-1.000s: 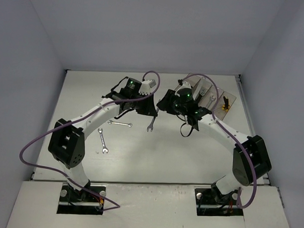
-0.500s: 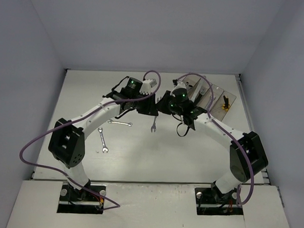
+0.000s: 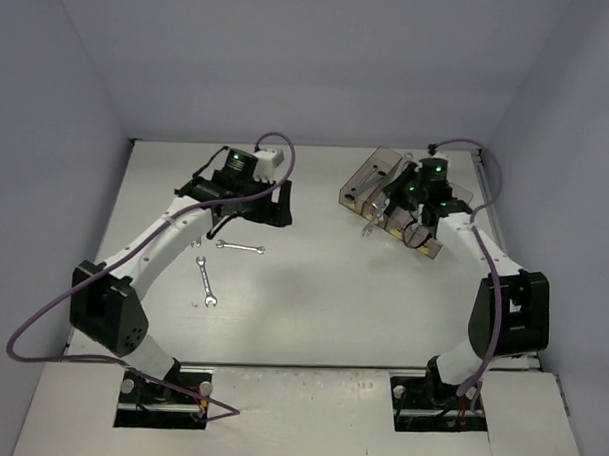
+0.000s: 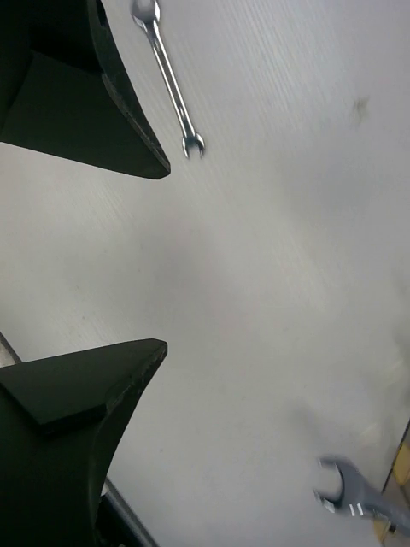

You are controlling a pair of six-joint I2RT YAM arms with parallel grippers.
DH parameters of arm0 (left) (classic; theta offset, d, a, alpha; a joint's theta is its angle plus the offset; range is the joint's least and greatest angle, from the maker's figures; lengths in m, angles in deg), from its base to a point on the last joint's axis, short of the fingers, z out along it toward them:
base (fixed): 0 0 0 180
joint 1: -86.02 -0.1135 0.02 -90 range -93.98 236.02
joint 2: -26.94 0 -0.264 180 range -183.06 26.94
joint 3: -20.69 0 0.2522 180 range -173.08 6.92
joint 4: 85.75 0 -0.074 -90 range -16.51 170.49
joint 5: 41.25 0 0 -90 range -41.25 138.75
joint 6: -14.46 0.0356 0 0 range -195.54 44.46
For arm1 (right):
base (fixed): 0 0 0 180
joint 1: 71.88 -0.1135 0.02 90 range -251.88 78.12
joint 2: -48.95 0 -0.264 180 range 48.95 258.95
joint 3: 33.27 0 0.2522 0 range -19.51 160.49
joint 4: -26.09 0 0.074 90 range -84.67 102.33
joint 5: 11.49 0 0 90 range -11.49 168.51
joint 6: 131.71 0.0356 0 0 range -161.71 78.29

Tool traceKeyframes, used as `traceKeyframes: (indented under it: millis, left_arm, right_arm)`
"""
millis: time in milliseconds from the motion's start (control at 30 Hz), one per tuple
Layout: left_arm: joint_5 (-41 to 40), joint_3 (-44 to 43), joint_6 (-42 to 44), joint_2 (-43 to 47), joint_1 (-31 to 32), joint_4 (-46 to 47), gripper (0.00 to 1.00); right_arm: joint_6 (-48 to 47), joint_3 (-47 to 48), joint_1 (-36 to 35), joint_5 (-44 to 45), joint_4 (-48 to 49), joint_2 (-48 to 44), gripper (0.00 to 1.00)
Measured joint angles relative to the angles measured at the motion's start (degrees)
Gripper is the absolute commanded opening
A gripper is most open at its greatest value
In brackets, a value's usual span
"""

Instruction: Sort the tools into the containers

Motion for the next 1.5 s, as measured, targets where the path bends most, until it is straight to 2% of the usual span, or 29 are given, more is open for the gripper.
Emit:
traceKeyframes:
  millis: [167, 300, 500, 600, 667, 767, 967, 1133, 1300, 1400, 1500]
  left_arm:
    - [-6.5, 6.1, 4.2, 11.0, -6.6, -2.0, 0.73]
    - [-12.3, 13.0, 6.8, 18.3, -8.3, -3.4, 0.74]
    - [-17.1, 19.1, 8.1, 19.7, -8.6, -3.6, 0.76]
    - [-18.1, 19.6, 8.3, 18.7, -9.2, -3.8, 0.76]
    - [-18.1, 19.6, 8.4, 18.3, -9.6, -3.7, 0.77]
    - [-18.3, 19.6, 8.1, 17.7, -10.2, -3.7, 0.78]
    - [-20.0, 20.5, 5.0, 15.7, -11.1, -3.9, 0.78]
    - [-21.5, 23.3, 0.7, 12.6, -11.8, -4.8, 0.78]
    - [-22.2, 22.9, -0.5, 8.5, -15.5, -5.5, 0.74]
    - [-19.6, 17.2, 0.9, 1.9, -19.1, -6.3, 0.64]
    - [-16.9, 9.0, 3.4, -6.4, -22.0, -4.9, 0.61]
  right_arm:
    - [-0.9, 6.0, 12.7, -1.6, -2.5, 1.6, 0.0]
    - [-2.0, 12.0, 17.6, -2.6, -2.7, 7.6, 0.0]
    - [-3.2, 17.1, 18.6, -3.3, -3.3, 19.6, 0.02]
    - [-3.7, 18.2, 18.5, -3.3, -3.6, 24.4, 0.06]
    - [-4.2, 18.8, 18.5, -3.3, -4.1, 26.7, 0.2]
    - [-4.9, 19.5, 18.4, -3.4, -4.5, 28.7, 0.3]
    - [-7.5, 20.7, 18.0, -3.7, -4.3, 28.7, 0.36]
    - [-10.9, 19.6, 17.7, -3.0, -6.5, 24.0, 0.39]
    - [-13.7, 13.9, 17.2, -3.4, -9.1, 8.3, 0.42]
    - [-14.8, 9.2, 15.8, -4.3, -7.9, -3.6, 0.44]
    - [-15.3, 3.1, 12.5, -5.3, -7.9, -14.7, 0.5]
